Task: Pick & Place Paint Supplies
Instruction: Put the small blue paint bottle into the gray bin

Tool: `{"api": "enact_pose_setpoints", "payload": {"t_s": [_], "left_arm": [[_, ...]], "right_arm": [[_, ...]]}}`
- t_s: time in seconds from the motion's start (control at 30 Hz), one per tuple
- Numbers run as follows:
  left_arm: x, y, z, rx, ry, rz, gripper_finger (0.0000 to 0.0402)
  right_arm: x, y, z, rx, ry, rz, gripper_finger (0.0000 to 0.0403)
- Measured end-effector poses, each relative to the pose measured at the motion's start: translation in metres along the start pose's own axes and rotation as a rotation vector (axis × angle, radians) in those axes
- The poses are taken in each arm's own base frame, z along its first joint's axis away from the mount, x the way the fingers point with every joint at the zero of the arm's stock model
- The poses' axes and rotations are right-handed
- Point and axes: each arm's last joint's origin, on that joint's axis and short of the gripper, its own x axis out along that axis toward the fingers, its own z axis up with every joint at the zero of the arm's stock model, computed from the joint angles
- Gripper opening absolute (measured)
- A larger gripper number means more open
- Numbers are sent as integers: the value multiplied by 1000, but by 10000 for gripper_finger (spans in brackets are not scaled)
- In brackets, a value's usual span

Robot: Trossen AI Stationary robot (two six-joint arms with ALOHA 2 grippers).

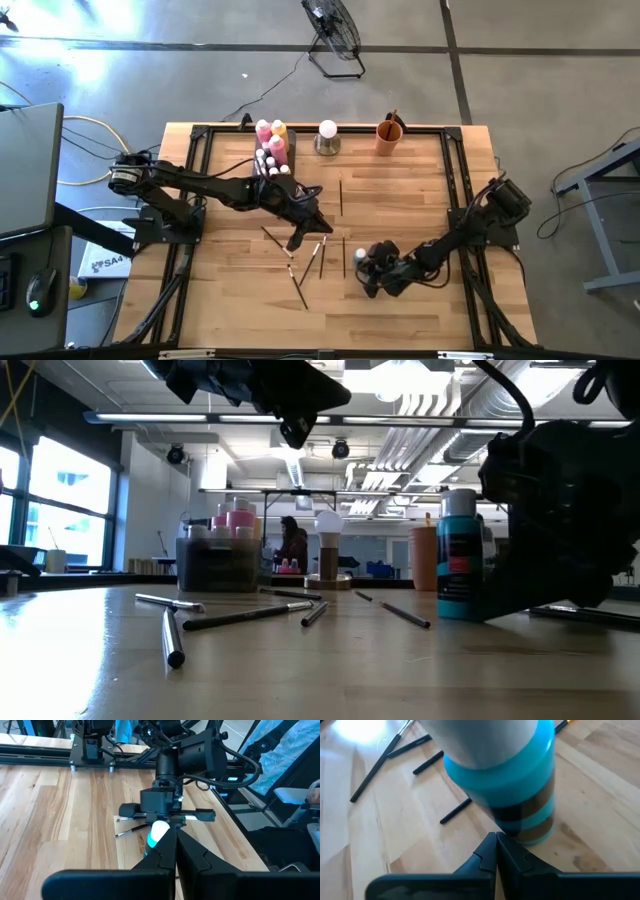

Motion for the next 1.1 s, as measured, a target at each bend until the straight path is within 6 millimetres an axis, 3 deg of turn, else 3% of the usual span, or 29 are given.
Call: {"api": "enact_pose_setpoints", "payload": {"t_s": [0.27,0.43,0.73,0.93,1.1], "left_arm": [[0,0,-2,2,19,3,0],[0,0,-2,1,19,4,0],[0,0,-2,2,20,5,0],[0,0,-3,-2,25,5,0],[0,1,-3,-8,26,7,0]], "right_arm": [[1,-1,2,-9,16,5,2],[-6,5,-9,-18,89,60,2],[-47,7,-18,-123,314,67,2],[-80,-9,0,-221,324,-70,2],[-99,-23,32,-310,283,-116,2]]}}
